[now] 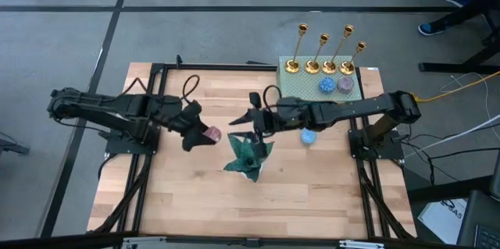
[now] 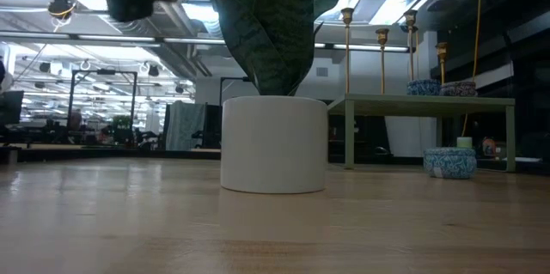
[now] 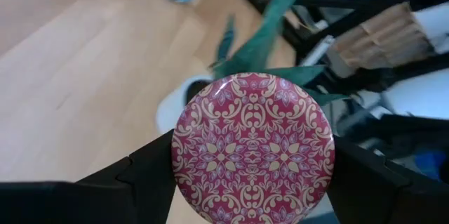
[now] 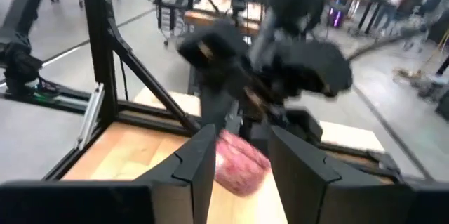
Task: Stock candles and holders on shelf
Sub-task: Align the pink scented candle with the other scented candle on the shelf, then align the light blue scented candle with the other scented candles on the shelf
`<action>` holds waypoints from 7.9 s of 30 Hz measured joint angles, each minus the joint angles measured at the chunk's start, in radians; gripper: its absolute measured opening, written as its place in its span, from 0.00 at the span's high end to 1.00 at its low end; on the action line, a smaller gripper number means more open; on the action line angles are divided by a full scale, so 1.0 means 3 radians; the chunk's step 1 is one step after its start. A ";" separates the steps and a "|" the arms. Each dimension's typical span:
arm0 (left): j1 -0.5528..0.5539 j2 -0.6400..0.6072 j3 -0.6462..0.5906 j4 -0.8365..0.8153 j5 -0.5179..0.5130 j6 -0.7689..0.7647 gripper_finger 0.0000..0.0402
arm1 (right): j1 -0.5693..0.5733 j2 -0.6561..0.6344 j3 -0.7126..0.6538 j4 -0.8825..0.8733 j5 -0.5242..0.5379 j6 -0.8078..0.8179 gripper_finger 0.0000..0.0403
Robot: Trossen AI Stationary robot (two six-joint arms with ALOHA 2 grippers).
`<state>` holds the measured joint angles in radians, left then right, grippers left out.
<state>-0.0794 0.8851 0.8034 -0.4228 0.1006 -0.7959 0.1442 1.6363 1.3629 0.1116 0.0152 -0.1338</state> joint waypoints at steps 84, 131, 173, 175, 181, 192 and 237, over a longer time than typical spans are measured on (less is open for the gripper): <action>0.0841 0.1320 0.1872 -0.0376 0.1456 0.0945 0.02 | -0.0086 -0.0651 0.0084 -0.4214 0.2516 0.1468 0.51; 0.0751 0.1320 0.1870 -0.0603 0.1030 0.1304 0.02 | -0.0841 -0.0652 -0.0799 -0.3008 0.2416 0.1381 0.18; 0.0685 0.1322 0.1869 -0.0741 0.0913 0.1305 0.02 | -0.1324 -0.0540 -0.0261 -0.3152 0.0109 0.2199 0.99; 0.0685 0.1322 0.1869 -0.0758 0.0912 0.1305 0.02 | -0.1367 -0.0540 -0.0260 -0.3257 0.0149 0.2254 0.99; 0.0685 0.1322 0.1869 -0.0761 0.0874 0.1303 0.02 | -0.1477 -0.0540 -0.0261 -0.3447 0.0347 0.2296 1.00; 0.0685 0.1322 0.1869 -0.0776 0.0828 0.1303 0.02 | -0.1655 -0.0540 -0.0261 -0.3715 0.0700 0.2393 1.00; 0.0685 0.1322 0.1869 -0.0780 0.0689 0.1388 0.02 | -0.1824 -0.0429 0.0206 -0.3911 0.0933 0.2082 0.99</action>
<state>0.1261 1.2816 1.3640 -0.6567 0.3073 -0.3794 -0.4030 1.5078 1.4246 -1.0617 0.2951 0.4908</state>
